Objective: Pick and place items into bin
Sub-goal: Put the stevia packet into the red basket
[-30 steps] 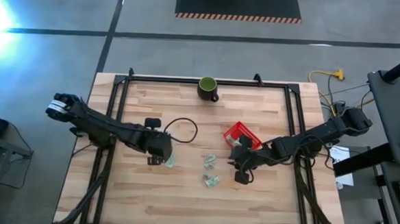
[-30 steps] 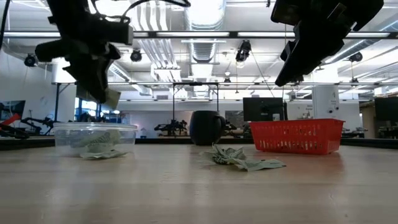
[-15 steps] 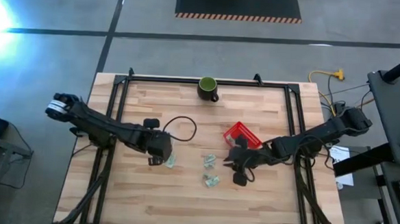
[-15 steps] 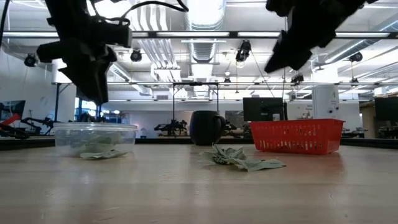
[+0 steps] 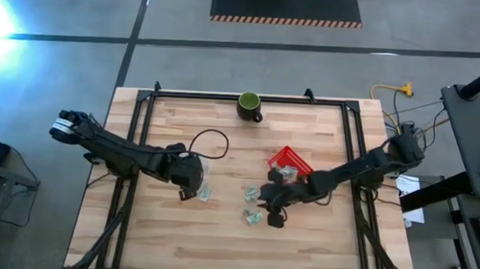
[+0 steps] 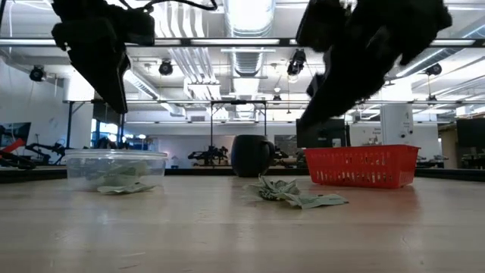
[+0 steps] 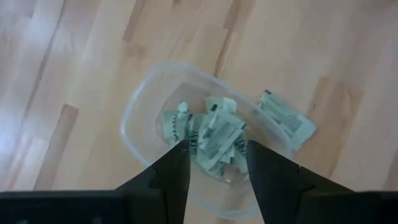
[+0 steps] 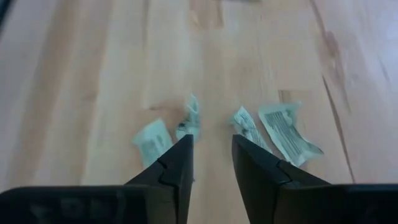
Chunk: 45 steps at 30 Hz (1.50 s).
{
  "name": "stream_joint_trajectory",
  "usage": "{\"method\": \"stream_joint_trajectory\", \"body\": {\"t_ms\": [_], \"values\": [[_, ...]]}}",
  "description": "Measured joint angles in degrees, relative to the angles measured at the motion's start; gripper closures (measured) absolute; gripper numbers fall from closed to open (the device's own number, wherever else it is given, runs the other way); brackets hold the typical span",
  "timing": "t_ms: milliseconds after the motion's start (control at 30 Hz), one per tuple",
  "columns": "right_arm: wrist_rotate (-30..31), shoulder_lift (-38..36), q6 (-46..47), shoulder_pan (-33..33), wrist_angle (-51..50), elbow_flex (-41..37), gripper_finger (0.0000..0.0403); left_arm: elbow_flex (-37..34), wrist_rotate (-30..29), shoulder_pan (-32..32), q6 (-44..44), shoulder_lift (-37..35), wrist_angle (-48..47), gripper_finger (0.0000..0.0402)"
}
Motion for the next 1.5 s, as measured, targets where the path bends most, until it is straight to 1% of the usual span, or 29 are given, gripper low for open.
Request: {"method": "stream_joint_trajectory", "body": {"t_ms": [167,333,600,767,867,933,1000,1167,1300,1500], "values": [[-0.01,4.63,-0.08,-1.05,0.22,2.31,0.0275,0.01,0.03,-0.64,-1.55,-0.83,0.29,0.0262],[0.03,7.58,-1.21,-1.89,-0.55,4.93,0.0246,-0.01,0.05,-1.12,-1.68,-1.28,0.65,0.0262],[-0.18,10.80,-4.75,-2.88,-2.72,6.49,0.0222,-0.03,0.03,-1.12,-1.66,-1.45,1.43,0.0262],[0.16,11.53,-5.32,-3.00,-3.38,6.33,0.0219,-0.06,-0.13,-1.12,-1.66,-1.45,1.65,0.0262],[3.85,11.24,-4.31,-3.15,-3.66,6.28,0.0221,-0.14,-0.21,-1.12,-1.66,-1.45,1.95,0.0262],[4.56,11.12,-4.26,-3.55,-3.43,6.26,0.0224,-0.30,-0.30,-1.12,-1.64,-1.45,2.80,0.0262],[4.20,11.13,-4.23,-3.92,-3.45,6.27,0.0227,-0.48,-0.49,-1.12,-1.61,-1.45,3.46,0.0262],[1.12,11.42,-5.06,-3.99,-3.20,6.25,0.0231,-1.02,-0.58,-1.12,-1.61,-1.45,4.73,0.0262],[1.04,11.42,-6.09,-4.02,-3.25,6.25,0.0232,-1.02,-0.66,-1.12,-1.59,-1.45,4.80,0.0262],[0.60,13.92,-5.08,-4.12,-3.22,6.27,0.0232,-1.04,-0.69,-1.12,-1.59,-1.35,5.25,0.0262]]}}
